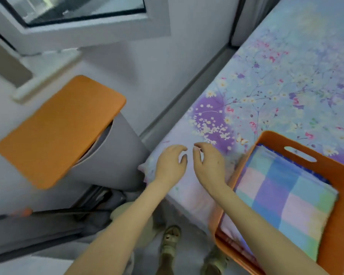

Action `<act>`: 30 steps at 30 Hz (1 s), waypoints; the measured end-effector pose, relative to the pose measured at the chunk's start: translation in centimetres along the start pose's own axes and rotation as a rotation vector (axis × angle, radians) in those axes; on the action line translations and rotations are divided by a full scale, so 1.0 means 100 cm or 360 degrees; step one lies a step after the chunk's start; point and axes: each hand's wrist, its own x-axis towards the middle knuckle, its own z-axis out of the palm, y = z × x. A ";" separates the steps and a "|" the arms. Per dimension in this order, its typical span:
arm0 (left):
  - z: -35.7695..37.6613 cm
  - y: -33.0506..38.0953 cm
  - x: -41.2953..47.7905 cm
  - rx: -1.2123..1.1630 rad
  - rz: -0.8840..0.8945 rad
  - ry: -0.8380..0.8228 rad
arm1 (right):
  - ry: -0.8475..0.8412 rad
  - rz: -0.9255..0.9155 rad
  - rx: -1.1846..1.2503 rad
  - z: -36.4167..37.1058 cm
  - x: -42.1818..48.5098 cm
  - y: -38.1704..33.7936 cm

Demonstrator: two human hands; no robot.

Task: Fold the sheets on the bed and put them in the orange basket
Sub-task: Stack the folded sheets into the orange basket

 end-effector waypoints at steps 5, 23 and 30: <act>-0.118 -0.113 -0.028 0.0396 -0.0578 0.0732 | -0.0721 0.0332 0.0341 0.083 0.001 -0.097; -0.257 -0.189 -0.090 -0.1684 -0.1494 0.0715 | -0.1062 0.1494 0.1911 0.200 -0.033 -0.245; -0.286 -0.126 -0.081 -0.0901 -0.1084 0.0256 | -0.0717 0.1339 0.1986 0.146 0.012 -0.257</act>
